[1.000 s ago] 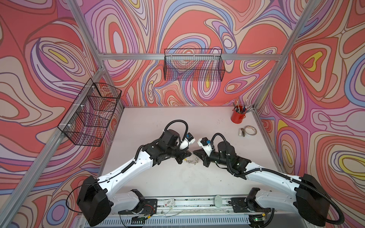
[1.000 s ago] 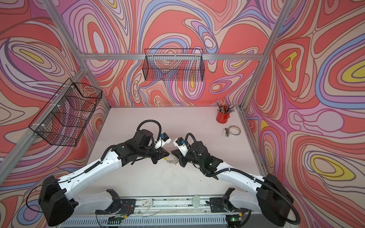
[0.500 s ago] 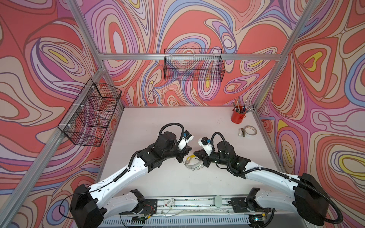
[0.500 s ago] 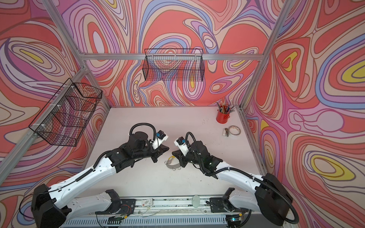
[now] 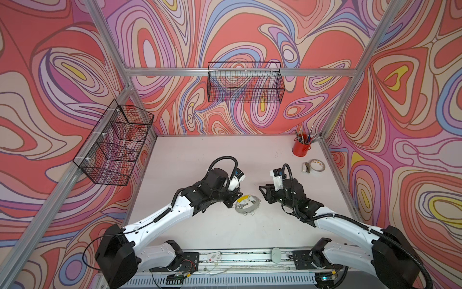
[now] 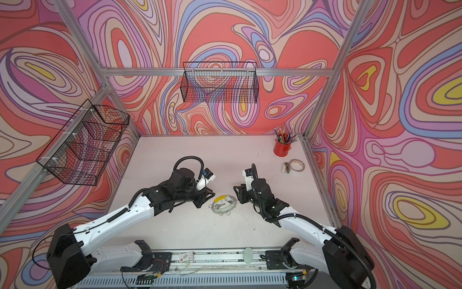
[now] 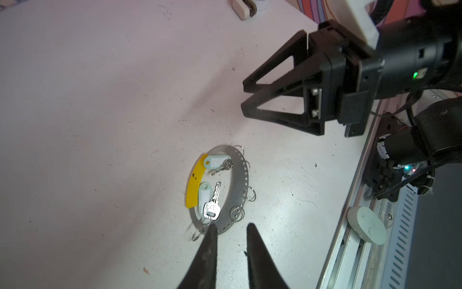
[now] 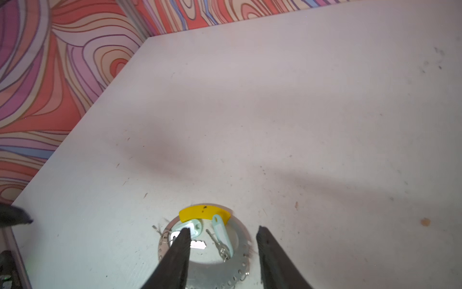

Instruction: Put the keys on the keyring

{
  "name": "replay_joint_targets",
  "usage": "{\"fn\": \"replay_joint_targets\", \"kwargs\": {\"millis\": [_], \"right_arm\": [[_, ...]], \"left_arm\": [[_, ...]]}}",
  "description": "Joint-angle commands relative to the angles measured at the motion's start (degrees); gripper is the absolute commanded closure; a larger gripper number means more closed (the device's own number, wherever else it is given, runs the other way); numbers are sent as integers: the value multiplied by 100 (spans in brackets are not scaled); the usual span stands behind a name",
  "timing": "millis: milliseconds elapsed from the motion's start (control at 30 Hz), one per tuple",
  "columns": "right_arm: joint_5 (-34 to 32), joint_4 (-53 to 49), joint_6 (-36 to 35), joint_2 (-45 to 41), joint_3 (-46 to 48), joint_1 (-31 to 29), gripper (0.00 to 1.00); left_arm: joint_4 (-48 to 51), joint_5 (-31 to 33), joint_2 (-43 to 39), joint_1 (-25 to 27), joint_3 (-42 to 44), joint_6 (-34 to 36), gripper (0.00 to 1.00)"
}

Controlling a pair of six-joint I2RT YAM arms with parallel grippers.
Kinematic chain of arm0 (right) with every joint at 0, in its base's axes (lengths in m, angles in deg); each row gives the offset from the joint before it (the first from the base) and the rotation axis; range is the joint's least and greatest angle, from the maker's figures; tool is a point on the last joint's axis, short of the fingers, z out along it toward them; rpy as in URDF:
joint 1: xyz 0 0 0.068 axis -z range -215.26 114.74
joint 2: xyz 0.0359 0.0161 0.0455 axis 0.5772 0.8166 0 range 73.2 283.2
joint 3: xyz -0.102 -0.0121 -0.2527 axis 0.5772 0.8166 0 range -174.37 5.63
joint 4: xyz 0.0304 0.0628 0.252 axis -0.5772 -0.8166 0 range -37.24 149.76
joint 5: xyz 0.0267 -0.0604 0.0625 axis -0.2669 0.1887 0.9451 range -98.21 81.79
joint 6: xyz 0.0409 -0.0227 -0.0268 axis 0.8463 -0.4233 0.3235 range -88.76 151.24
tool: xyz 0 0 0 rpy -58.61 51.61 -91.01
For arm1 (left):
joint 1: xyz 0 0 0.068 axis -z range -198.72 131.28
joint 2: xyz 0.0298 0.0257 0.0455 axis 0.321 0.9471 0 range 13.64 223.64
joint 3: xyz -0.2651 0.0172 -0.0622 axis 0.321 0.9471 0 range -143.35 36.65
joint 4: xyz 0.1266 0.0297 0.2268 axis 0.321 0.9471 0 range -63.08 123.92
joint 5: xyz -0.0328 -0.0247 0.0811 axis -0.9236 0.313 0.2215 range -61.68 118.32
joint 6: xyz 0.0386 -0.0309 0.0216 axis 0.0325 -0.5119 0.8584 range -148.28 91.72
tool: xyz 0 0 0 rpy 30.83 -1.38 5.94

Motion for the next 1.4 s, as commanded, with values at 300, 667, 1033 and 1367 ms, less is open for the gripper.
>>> {"fn": "replay_joint_targets", "kwargs": {"millis": [300,667,1033,1367], "right_arm": [[608,-462,641,1389,-326,53,67],[607,-550,685,1858,-521,51,80],[671,-518,697,1823,-505,54,94],[1041,-690,439,1149,-627,43,100]], "left_arm": [[222,-170,134,11,-78,-228,61],[265,16,-101,9,-37,-115,57],[248,170,-208,11,28,-71,55],[151,180,-459,9,168,154,49]]}}
